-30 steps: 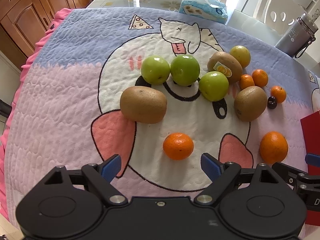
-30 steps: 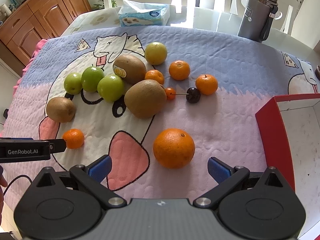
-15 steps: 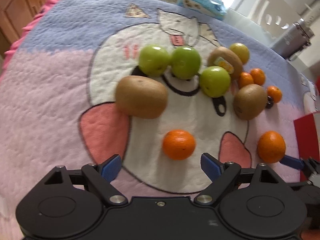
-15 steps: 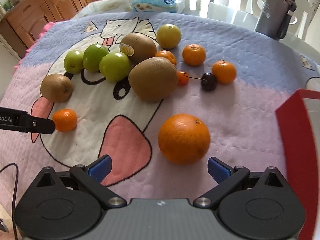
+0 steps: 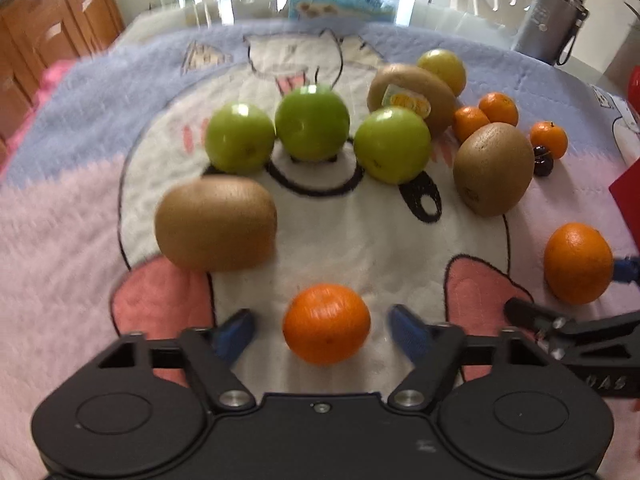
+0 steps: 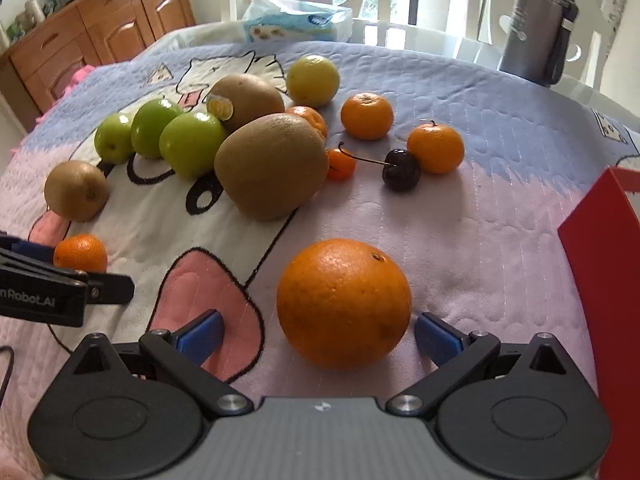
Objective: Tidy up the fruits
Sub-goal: 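Grasp the mandarin with the left tool while the right tool grasps the large orange, then carry both fruits into the red-rimmed box and open both tools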
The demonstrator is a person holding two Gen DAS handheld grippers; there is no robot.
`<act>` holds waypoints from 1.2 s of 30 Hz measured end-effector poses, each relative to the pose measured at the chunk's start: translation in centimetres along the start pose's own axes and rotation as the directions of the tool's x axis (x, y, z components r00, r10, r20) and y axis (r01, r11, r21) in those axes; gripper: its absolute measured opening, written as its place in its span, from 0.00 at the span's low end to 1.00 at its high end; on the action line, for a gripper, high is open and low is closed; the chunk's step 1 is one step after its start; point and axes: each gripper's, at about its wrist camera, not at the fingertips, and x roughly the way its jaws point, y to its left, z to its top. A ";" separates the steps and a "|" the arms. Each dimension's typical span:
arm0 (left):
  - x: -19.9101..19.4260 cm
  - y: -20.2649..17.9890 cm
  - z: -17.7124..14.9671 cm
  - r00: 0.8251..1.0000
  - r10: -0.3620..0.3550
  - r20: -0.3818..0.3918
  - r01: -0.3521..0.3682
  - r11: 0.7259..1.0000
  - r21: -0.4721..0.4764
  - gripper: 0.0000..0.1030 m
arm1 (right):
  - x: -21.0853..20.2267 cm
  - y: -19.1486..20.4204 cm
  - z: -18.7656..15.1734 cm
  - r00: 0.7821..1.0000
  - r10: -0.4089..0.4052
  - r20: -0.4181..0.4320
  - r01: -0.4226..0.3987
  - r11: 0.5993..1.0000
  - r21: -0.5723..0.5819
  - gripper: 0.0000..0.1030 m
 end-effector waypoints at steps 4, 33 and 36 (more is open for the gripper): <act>-0.3 -0.2 0.1 0.999 0.016 0.037 -0.017 1.000 0.026 0.45 | -1.2 -0.7 0.2 0.997 0.009 0.074 -0.008 1.000 -0.007 0.58; -1.9 -34.3 7.7 0.882 -0.454 -0.125 0.466 0.807 0.362 0.44 | -12.7 -25.0 -10.7 0.990 -0.131 0.044 0.081 0.809 0.583 0.58; -0.3 -36.6 6.6 0.887 -0.421 -0.190 0.462 0.800 0.383 0.45 | -11.9 -25.8 -12.1 0.995 -0.097 0.006 0.073 0.785 0.615 0.58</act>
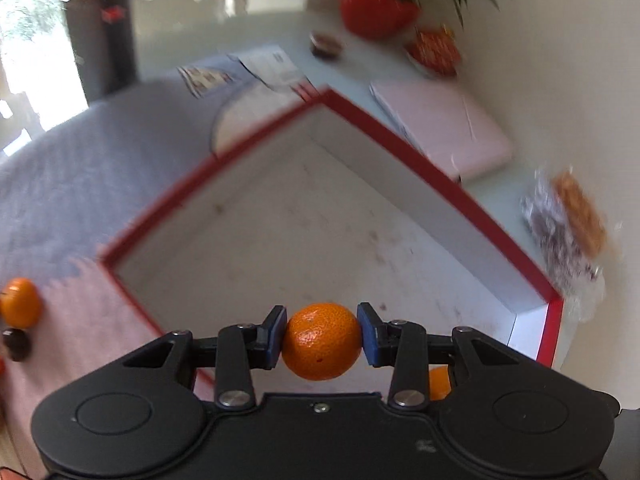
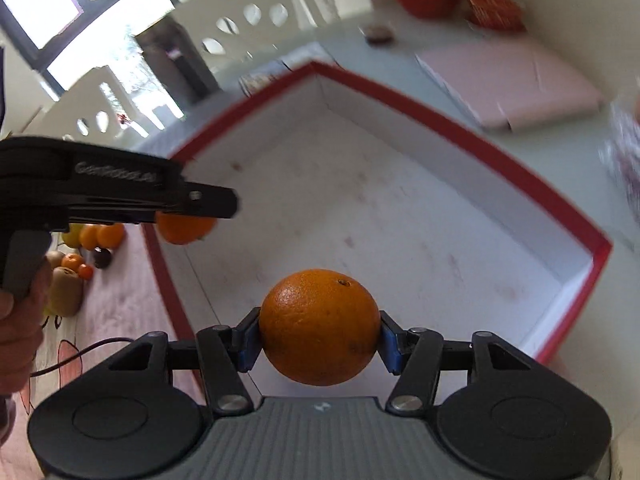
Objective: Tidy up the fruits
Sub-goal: 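Carry both fruits into the red-rimmed box and open both tools, then move both tools back over the fruit on the quilt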
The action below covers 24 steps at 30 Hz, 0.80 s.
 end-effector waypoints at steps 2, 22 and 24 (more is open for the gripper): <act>1.4 -0.7 -0.2 0.999 0.010 -0.049 -0.010 1.000 0.006 0.45 | 0.7 -0.2 -0.2 0.999 0.011 -0.035 -0.011 1.000 0.004 0.58; -5.2 2.4 1.0 0.996 0.082 0.044 -0.079 0.994 -0.070 0.78 | -3.7 2.1 1.9 0.999 -0.003 0.042 0.004 1.000 -0.023 0.66; -6.4 3.5 0.8 0.991 0.119 0.064 -0.114 0.990 -0.078 0.78 | -4.3 3.1 2.6 0.999 0.007 0.052 -0.005 0.999 -0.038 0.66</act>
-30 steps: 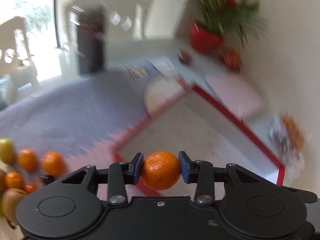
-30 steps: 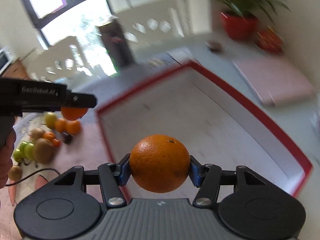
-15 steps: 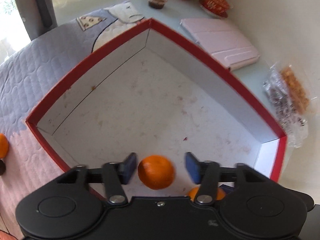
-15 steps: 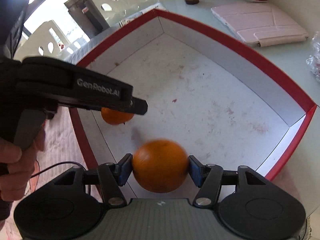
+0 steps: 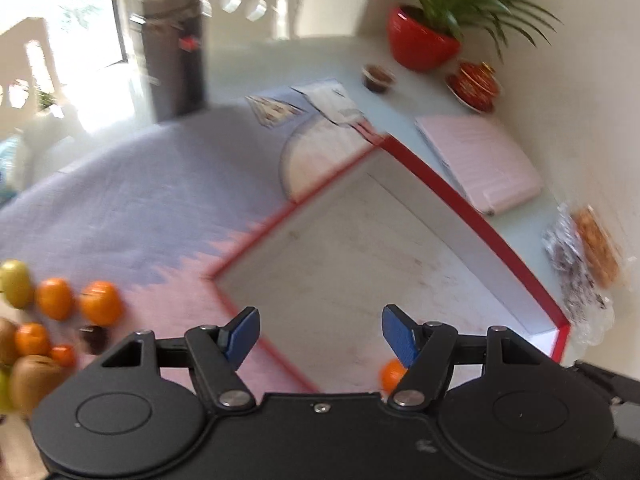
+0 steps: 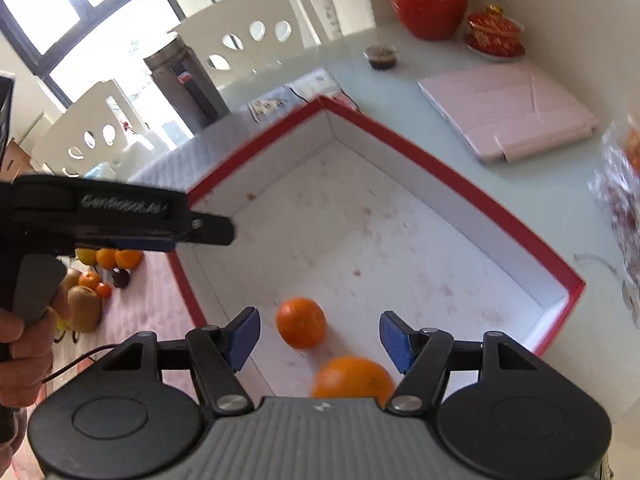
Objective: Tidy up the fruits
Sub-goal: 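Move both tools back over the fruit on the quilt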
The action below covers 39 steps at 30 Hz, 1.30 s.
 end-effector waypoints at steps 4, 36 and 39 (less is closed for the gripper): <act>-2.5 3.8 -0.4 0.997 0.058 0.040 -0.057 0.997 -0.047 0.78 | 0.0 2.9 1.6 0.999 0.030 0.015 -0.029 0.999 -0.042 0.66; -11.2 35.6 -18.6 0.982 0.183 -0.045 -0.173 0.773 -0.611 0.78 | 12.7 30.2 -1.1 0.944 0.179 -0.277 -0.255 0.930 -0.266 0.76; -10.1 35.8 -19.2 0.985 0.164 -0.062 -0.168 0.781 -0.601 0.79 | 14.3 29.2 -1.1 0.937 0.200 -0.286 -0.250 0.956 -0.151 0.76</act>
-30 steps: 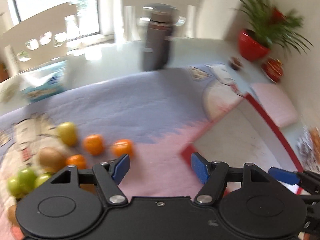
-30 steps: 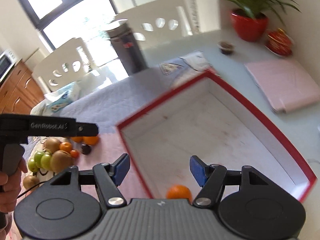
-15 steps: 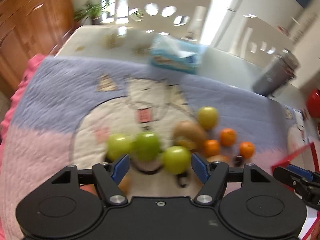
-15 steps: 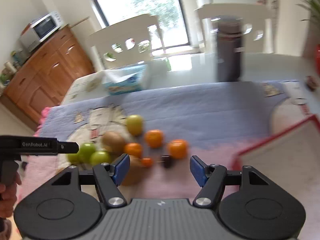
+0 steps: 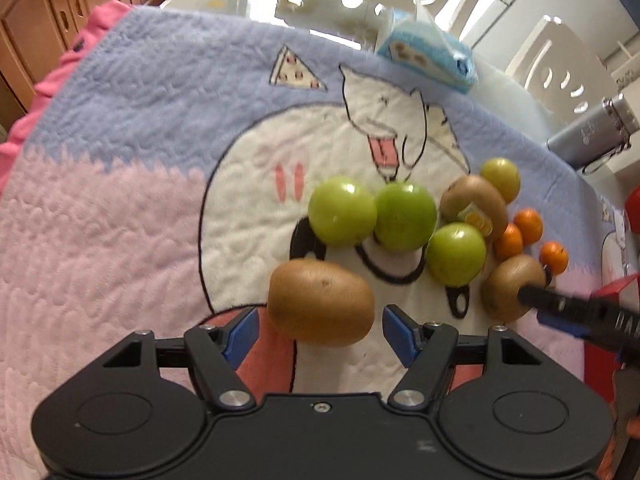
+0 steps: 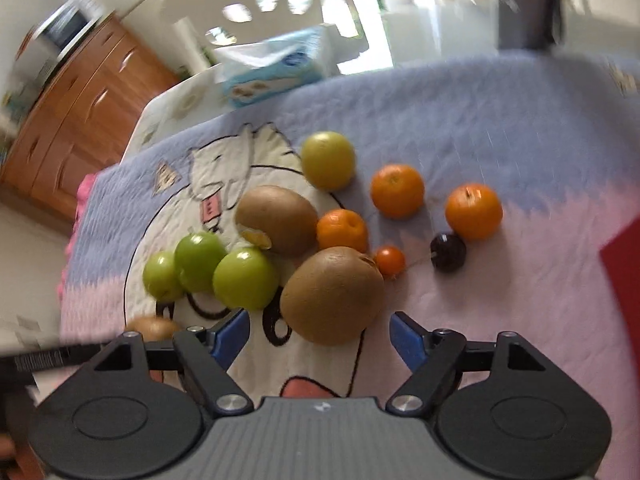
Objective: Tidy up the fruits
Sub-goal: 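Move both tools back over the fruit on the quilt, then grasp a kiwi with the left tool while the right tool grasps another kiwi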
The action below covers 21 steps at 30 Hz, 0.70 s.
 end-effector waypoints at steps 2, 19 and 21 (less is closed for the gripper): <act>0.7 0.0 -0.1 1.000 -0.007 -0.016 0.007 1.000 0.004 0.79 | 0.6 -0.6 0.3 1.000 -0.003 0.008 0.002 0.999 0.041 0.76; 3.7 -1.4 0.4 0.998 0.051 -0.021 -0.050 0.997 0.050 0.88 | 3.5 -1.0 0.9 1.000 0.022 0.011 -0.023 0.995 0.098 0.77; 3.6 -1.6 0.2 0.998 0.065 0.000 -0.064 0.996 0.065 0.84 | 3.7 -0.8 0.8 1.000 0.020 0.011 -0.021 0.996 0.085 0.76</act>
